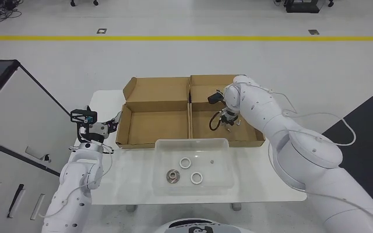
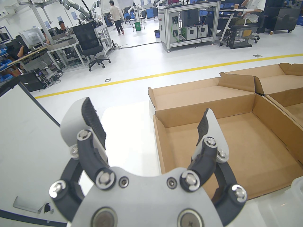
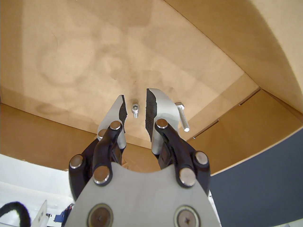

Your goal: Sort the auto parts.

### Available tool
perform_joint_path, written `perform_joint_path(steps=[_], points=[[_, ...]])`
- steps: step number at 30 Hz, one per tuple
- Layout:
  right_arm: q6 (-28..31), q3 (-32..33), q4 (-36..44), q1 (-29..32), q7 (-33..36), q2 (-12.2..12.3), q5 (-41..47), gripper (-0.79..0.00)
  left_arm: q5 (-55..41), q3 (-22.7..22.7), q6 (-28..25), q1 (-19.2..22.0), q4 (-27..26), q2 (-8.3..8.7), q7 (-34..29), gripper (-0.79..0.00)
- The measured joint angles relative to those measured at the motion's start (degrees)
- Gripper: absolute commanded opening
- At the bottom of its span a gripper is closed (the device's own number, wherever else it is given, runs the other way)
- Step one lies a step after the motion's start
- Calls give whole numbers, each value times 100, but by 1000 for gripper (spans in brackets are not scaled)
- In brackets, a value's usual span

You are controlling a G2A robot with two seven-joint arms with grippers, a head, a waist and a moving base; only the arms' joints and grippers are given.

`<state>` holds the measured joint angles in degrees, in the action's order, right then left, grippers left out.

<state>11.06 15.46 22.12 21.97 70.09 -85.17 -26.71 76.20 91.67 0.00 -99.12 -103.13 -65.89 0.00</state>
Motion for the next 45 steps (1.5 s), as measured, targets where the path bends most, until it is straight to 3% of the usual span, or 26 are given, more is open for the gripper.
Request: perform_joint_path(steps=[10, 11, 13, 15, 21, 26, 34, 38, 45], points=[[260, 106, -123, -213, -71, -62, -146, -400, 0, 0, 0, 0, 0, 0, 0, 0], [303, 119, -107, -244, -70, -55, -163, -351, 0, 0, 0, 0, 0, 0, 0, 0], [422, 158, -45, -318, -51, -26, -189, -129, 0, 0, 0, 0, 0, 0, 0, 0], [560, 201, 46, -378, -5, 10, -191, 0, 0, 0, 0, 0, 0, 0, 0, 0], [1039, 424, 649, -492, 275, 244, -99, 0, 0, 0, 0, 0, 0, 0, 0, 0], [1115, 711, 1709, -370, 685, 612, -49, 0, 0, 0, 0, 0, 0, 0, 0, 0], [569, 1729, 4544, 502, 1707, 1599, -192, 0, 0, 0, 0, 0, 0, 0, 0, 0], [426, 2219, 5735, 1080, 1797, 2070, -425, 0, 0, 0, 0, 0, 0, 0, 0, 0], [403, 2268, 5907, 1146, 1790, 2141, -460, 0, 0, 0, 0, 0, 0, 0, 0, 0]])
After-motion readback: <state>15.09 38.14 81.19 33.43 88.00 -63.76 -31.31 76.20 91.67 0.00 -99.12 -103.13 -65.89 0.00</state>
